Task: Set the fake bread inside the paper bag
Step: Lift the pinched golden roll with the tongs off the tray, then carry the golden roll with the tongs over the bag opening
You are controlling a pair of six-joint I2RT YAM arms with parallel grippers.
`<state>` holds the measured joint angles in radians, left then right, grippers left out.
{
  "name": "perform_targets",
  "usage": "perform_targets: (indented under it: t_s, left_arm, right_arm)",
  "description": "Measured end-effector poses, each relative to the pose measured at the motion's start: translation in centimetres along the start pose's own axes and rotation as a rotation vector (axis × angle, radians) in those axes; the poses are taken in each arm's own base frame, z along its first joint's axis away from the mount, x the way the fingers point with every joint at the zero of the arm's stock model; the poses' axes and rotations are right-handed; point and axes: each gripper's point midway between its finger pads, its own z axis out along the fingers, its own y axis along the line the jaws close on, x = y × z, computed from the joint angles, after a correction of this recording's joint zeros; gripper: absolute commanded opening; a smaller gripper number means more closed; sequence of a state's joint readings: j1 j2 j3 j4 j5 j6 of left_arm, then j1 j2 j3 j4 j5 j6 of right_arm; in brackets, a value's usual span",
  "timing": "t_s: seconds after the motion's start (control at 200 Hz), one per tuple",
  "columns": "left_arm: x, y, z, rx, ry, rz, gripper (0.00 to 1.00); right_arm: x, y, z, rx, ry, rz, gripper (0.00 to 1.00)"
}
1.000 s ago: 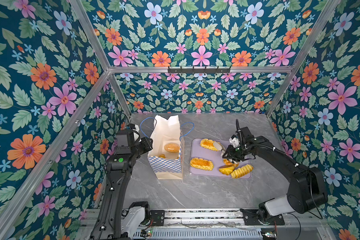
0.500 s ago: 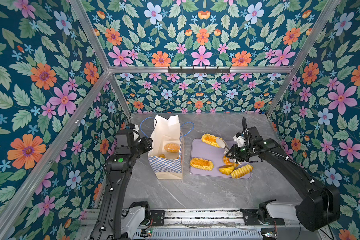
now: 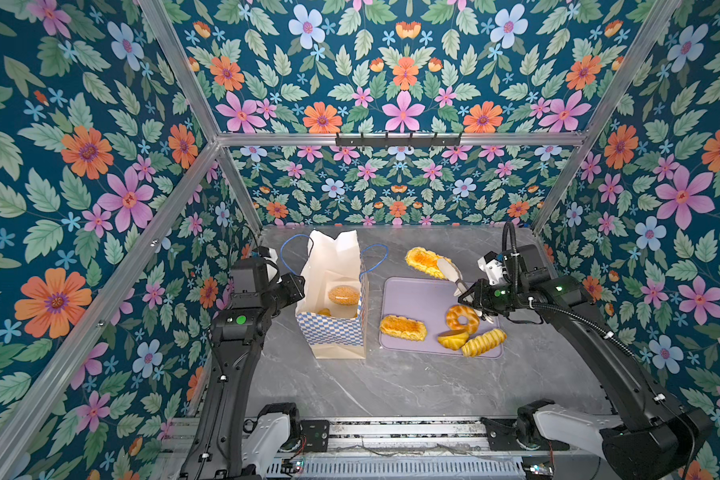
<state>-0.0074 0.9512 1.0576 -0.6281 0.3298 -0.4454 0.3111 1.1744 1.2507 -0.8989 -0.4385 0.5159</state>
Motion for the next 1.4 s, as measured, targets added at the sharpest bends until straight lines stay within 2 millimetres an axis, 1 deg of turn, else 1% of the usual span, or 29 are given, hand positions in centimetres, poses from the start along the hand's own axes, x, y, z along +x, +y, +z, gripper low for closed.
perform_targets:
  t_s: [0.365, 0.81, 0.94, 1.135, 1.405]
  left_arm:
    - [0.0, 0.0, -0.1, 0.001, -0.002, 0.001, 0.28]
    - [0.0, 0.0, -0.1, 0.002, -0.003, 0.001, 0.26]
    - [-0.1, -0.1, -0.2, 0.004, -0.006, 0.002, 0.26]
    - [-0.3, -0.2, -0.3, 0.006, -0.011, 0.003, 0.28]
    - [-0.1, -0.1, -0.2, 0.004, -0.006, 0.002, 0.25]
  right_arm:
    - [-1.4, 2.5, -2.9, -0.042, -0.06, -0.03, 0.27]
    - [-2.7, 6.9, -5.4, -0.167, -0.087, -0.057, 0.27]
    - [-2.8, 9.0, -5.8, -0.2, -0.083, -0.097, 0.27]
    - [-2.5, 13.4, -6.2, -0.25, -0.075, -0.2, 0.27]
    - [-1.6, 18.6, -4.7, -0.248, -0.052, -0.358, 0.27]
